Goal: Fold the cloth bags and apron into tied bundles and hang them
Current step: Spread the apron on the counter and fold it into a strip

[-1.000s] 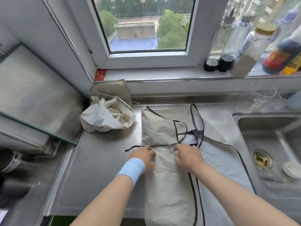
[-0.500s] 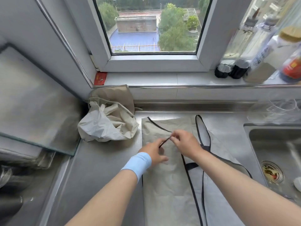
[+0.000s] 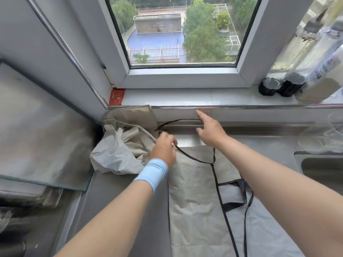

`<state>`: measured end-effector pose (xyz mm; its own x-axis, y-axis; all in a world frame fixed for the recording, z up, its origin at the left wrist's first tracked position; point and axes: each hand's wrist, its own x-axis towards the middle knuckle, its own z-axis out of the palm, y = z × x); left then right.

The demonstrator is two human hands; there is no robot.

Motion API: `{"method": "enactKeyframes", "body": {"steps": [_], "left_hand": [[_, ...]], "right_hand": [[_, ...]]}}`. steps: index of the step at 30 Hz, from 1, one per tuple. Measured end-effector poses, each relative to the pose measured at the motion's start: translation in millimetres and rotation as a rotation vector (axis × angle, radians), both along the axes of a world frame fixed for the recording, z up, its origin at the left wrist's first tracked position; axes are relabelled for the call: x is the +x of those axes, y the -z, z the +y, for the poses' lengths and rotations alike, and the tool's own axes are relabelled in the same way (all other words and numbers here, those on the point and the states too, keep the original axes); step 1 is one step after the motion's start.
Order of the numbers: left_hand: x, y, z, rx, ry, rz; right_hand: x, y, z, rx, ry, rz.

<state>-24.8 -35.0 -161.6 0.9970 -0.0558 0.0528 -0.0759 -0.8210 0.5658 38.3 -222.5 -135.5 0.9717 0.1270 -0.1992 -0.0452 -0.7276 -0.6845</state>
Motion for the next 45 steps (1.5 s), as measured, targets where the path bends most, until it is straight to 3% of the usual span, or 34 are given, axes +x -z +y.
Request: {"method": "enactKeyframes", "body": {"steps": [6, 10, 14, 19, 22, 26, 31, 36, 40, 43, 45], "left_hand": [[-35.2, 56.9, -10.4, 0.375, 0.213, 0.233], [-41.3, 82.1, -10.2, 0.562, 0.271, 0.371], [-38.3, 91.5, -3.1, 0.504, 0.327, 0.369], [-14.6, 83.4, 1.2, 0.480, 0.333, 0.420], [-6.0, 74.7, -6.4, 0.523, 0.246, 0.349], [-41.1, 73.0, -23.1, 0.556, 0.210, 0.035], [-83.8, 103.2, -8.1, 0.475, 0.258, 0.161], [-66.6, 100.1, -1.9, 0.561, 0.318, 0.281], [-70.3, 91.0, -8.7, 0.618, 0.281, 0.215], [-106.1, 89.9, -22.2, 0.460, 0.357, 0.030], [-132.2, 92.4, -26.4, 0.399, 0.391, 0.094]], "right_hand": [[-53.1, 57.4, -0.3, -0.260, -0.134, -0.459], [-102.9, 95.4, -2.2, -0.409, -0.278, -0.376], [-120.9, 119.9, -13.9, -0.588, -0.375, -0.105], [-110.3, 113.0, -14.3, -0.747, -0.254, -0.146], [-122.7, 107.2, -3.0, -0.693, -0.235, -0.214], [-151.1, 122.0, 8.0, -0.639, -0.204, -0.082], [-143.4, 125.5, 8.7, -0.676, -0.228, 0.042], [-156.0, 119.3, 6.3, -0.630, -0.217, -0.119], [-183.6, 126.9, 1.6, -0.619, -0.250, -0.112], [-186.4, 127.0, -4.2, -0.615, -0.269, -0.092], [-186.8, 118.2, -8.9, -0.573, -0.270, -0.093]]}}
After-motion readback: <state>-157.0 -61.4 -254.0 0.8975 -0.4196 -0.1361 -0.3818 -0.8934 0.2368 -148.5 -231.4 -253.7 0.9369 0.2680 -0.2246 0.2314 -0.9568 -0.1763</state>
